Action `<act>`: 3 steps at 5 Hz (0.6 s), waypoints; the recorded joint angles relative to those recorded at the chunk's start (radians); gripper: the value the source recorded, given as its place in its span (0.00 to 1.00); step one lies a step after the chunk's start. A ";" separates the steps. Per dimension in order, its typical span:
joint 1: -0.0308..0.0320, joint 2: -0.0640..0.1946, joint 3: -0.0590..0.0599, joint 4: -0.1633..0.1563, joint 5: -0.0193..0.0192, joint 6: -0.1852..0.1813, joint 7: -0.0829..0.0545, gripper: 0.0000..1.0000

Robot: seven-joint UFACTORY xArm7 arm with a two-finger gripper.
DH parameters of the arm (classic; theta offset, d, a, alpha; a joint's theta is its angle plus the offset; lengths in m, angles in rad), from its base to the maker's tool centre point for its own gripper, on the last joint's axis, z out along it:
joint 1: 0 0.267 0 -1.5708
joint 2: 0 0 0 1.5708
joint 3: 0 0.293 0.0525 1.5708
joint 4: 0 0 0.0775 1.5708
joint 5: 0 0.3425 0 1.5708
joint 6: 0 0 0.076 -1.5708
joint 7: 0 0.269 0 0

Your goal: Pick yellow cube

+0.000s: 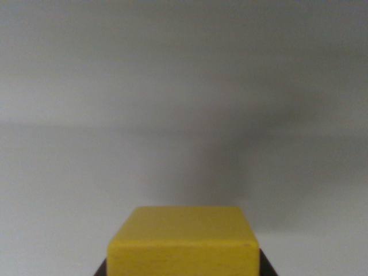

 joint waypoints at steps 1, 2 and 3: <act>0.0000 0.000 0.000 0.000 0.0000 0.000 0.000 1.00; -0.0003 -0.008 0.000 0.029 -0.0009 0.038 0.002 1.00; -0.0003 -0.008 0.000 0.029 -0.0009 0.038 0.002 1.00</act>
